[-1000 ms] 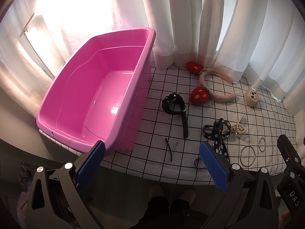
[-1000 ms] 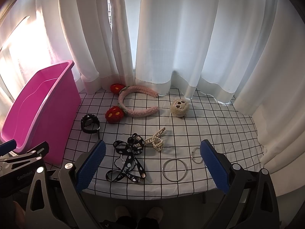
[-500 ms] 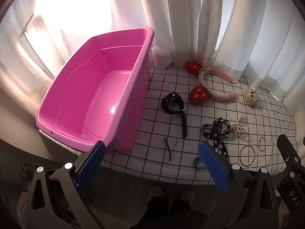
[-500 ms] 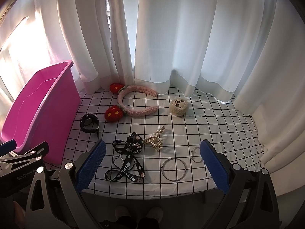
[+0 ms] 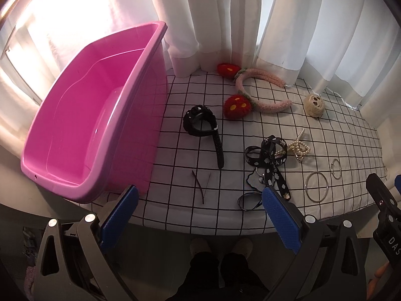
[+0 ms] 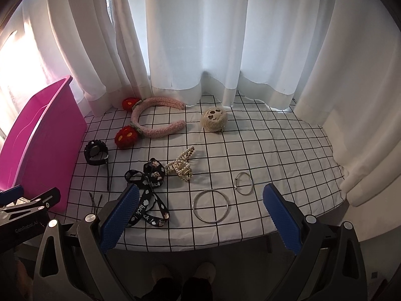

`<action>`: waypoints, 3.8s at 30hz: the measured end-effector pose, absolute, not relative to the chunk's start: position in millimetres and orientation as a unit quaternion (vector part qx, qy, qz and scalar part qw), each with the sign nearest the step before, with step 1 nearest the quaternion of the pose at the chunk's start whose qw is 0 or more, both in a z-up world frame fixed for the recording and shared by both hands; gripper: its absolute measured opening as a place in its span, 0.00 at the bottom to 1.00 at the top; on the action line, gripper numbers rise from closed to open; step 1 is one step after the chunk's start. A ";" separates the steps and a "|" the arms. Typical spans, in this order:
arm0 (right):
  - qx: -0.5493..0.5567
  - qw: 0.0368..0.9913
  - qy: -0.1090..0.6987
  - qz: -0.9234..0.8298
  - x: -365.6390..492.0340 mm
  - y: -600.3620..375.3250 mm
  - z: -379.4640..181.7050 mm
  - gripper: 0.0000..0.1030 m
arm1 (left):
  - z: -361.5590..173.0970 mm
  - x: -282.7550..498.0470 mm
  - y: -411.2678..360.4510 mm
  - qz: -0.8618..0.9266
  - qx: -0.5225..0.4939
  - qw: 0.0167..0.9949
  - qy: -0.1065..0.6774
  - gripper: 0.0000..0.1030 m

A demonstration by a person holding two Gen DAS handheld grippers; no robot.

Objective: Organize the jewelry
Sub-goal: 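Lower the left tool to the black lanyard and close on it, then lift the lanyard with the left tool toward the pink tub while the right tool grips a silver bangle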

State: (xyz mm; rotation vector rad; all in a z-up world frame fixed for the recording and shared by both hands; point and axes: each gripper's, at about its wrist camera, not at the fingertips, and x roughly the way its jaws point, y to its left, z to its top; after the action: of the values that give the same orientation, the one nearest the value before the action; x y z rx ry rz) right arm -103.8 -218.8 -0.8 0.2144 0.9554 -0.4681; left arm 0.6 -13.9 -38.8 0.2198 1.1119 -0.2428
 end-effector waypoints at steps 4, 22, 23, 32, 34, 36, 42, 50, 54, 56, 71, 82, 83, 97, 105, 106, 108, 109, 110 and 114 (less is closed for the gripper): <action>0.117 0.847 0.464 -0.232 -116.9 -233.4 -20.0 0.92 | -58.7 -5.9 -26.9 -0.145 0.109 0.828 0.531 0.94; 0.100 0.828 0.527 -0.165 -99.9 -344.2 -126.3 0.92 | -140.4 -21.9 -111.6 -0.125 0.093 0.825 0.543 0.94; 0.099 0.826 0.530 -0.164 -96.4 -351.3 -132.7 0.92 | -145.1 -20.2 -115.7 -0.122 0.090 0.825 0.544 0.94; 0.094 0.821 0.545 -0.143 -74.7 -381.6 -170.7 0.92 | -179.3 -7.3 -127.3 -0.088 0.059 0.819 0.563 0.94; 0.093 0.820 0.546 -0.142 -72.3 -384.9 -174.2 0.92 | -182.8 -5.6 -129.4 -0.082 0.061 0.820 0.563 0.94; 0.095 0.821 0.546 -0.139 -71.2 -387.1 -176.9 0.92 | -186.2 -3.7 -133.4 -0.076 0.069 0.822 0.560 0.94; 0.094 0.819 0.548 -0.142 -64.6 -393.9 -183.3 0.92 | -195.4 7.0 -140.0 -0.064 0.076 0.824 0.558 0.94; 0.076 0.818 0.554 -0.131 -57.1 -387.0 -187.8 0.92 | -203.5 14.3 -143.4 -0.056 0.084 0.825 0.556 0.94; 0.072 0.814 0.560 -0.138 -56.5 -386.6 -192.3 0.92 | -206.0 12.8 -144.1 -0.056 0.084 0.825 0.556 0.94; 0.078 0.813 0.560 -0.139 -56.8 -389.0 -193.4 0.92 | -206.8 13.6 -144.6 -0.056 0.084 0.826 0.555 0.95; 0.076 0.824 0.545 -0.133 -66.1 -385.1 -194.1 0.92 | -211.6 8.6 -138.8 -0.077 0.053 0.844 0.529 0.95; 0.074 0.835 0.531 -0.125 -75.6 -375.6 -187.2 0.78 | -203.0 -1.6 -132.3 -0.085 0.056 0.852 0.513 0.64; 0.073 0.837 0.529 -0.124 -77.0 -373.5 -186.0 0.70 | -201.9 -3.5 -133.2 -0.088 0.059 0.853 0.511 0.61; 0.073 0.845 0.517 -0.113 -81.0 -366.9 -181.1 0.41 | -186.0 -9.8 -135.5 -0.096 0.058 0.858 0.501 0.10; 0.071 0.853 0.505 -0.108 -82.7 -361.3 -169.6 0.41 | -156.9 -10.9 -130.3 -0.102 0.054 0.875 0.470 0.03; 0.071 0.854 0.504 -0.108 -82.8 -360.8 -167.5 0.41 | -152.6 -11.1 -129.3 -0.102 0.051 0.877 0.467 0.03; 0.071 0.857 0.499 -0.107 -83.0 -359.3 -162.6 0.41 | -143.6 -10.3 -127.5 -0.103 0.047 0.881 0.459 0.03; 0.071 0.858 0.497 -0.107 -83.0 -358.6 -159.6 0.41 | -138.9 -9.9 -126.3 -0.103 0.044 0.883 0.456 0.03; 0.071 0.860 0.495 -0.106 -83.1 -357.9 -156.3 0.41 | -132.9 -9.2 -125.1 -0.104 0.040 0.885 0.452 0.03; 0.070 0.867 0.482 -0.104 -81.7 -355.3 -140.0 0.41 | -110.3 -6.6 -119.4 -0.104 0.030 0.895 0.432 0.03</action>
State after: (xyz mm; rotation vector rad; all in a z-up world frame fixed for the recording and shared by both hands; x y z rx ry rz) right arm -81.7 -355.3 -140.0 0.1467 1.0082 -0.2178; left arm -6.6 -119.4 -110.3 0.0629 0.8955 -0.2165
